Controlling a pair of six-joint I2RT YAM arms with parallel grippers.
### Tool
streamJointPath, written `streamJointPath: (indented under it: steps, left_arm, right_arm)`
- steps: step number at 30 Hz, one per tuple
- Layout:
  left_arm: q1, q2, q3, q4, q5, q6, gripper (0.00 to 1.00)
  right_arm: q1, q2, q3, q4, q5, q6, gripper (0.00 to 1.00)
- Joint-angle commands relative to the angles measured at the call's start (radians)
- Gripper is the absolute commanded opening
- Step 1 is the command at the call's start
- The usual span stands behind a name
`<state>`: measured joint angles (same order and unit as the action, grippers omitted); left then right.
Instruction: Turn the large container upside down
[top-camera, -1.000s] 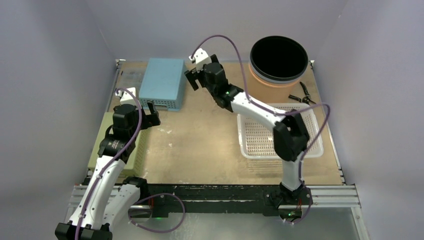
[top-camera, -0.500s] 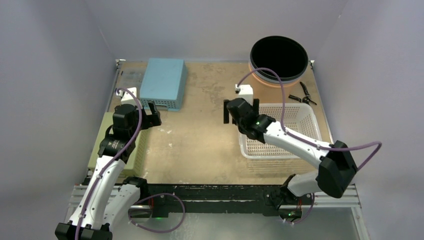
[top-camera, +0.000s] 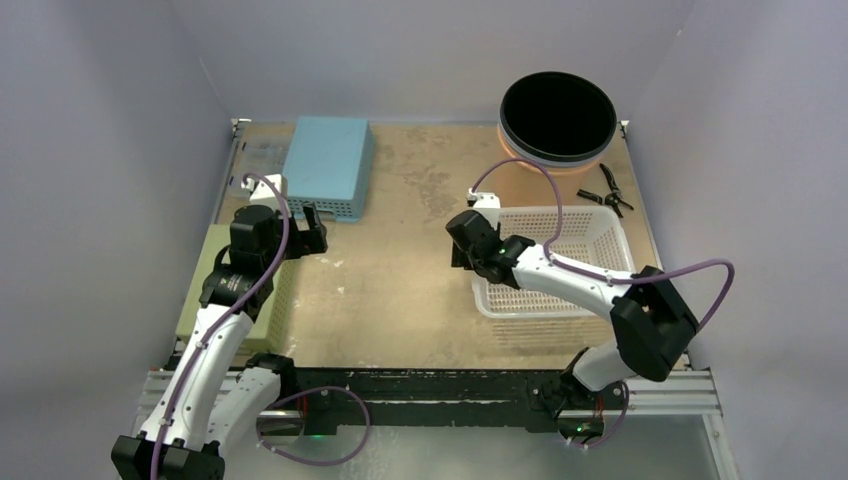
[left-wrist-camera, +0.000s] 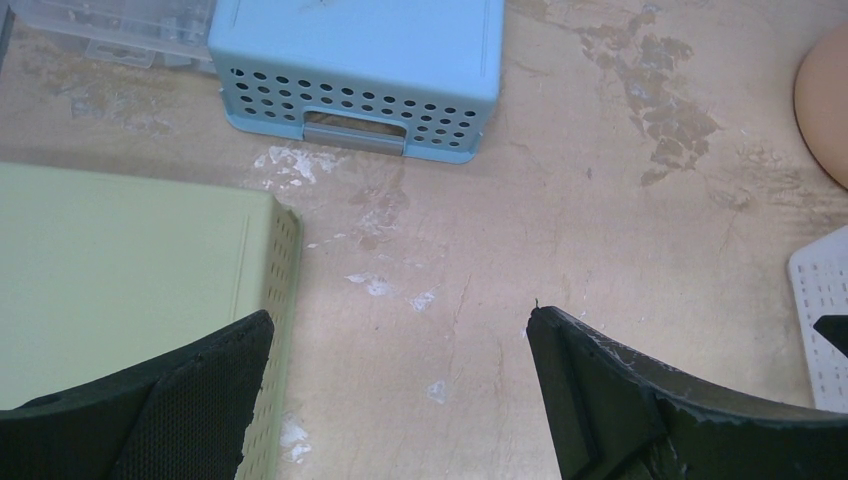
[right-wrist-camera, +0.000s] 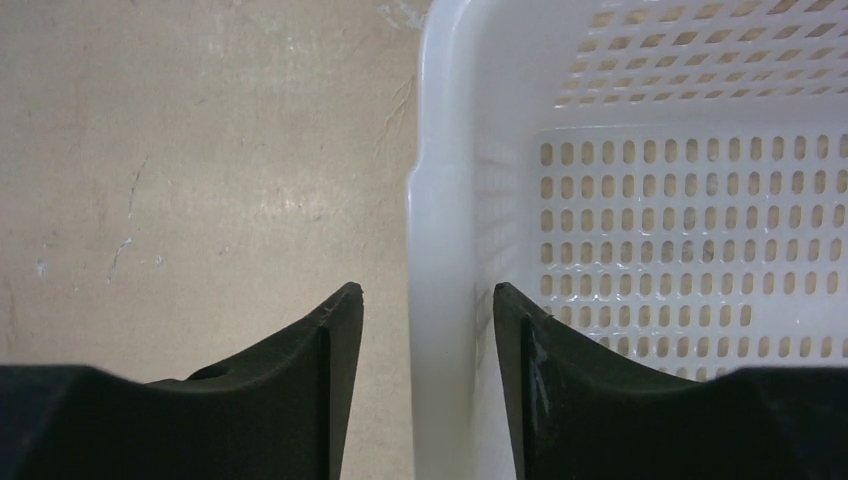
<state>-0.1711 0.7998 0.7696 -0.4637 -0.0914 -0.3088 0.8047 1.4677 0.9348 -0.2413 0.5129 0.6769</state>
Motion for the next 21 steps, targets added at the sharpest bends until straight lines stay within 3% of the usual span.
streamJointPath:
  steps: [1, 4, 10, 21]
  left_arm:
    - [0.001, -0.005, -0.007, 0.042, 0.021, 0.022, 0.98]
    - [0.001, -0.004, -0.008, 0.042, 0.019, 0.022, 0.99]
    - [0.001, 0.006, -0.004, 0.031, -0.015, 0.014, 0.98]
    - [0.001, 0.019, -0.003, 0.029, -0.014, 0.013, 0.99]
  right_arm:
    - [0.017, 0.005, 0.059, 0.057, -0.111, -0.017, 0.48]
    - [0.057, 0.0, 0.053, 0.114, -0.177, -0.089, 0.37]
    - [0.141, 0.013, 0.039, 0.194, -0.39, -0.2, 0.24]
    - [0.507, 0.169, 0.195, 0.18, -0.461, -0.404, 0.26]
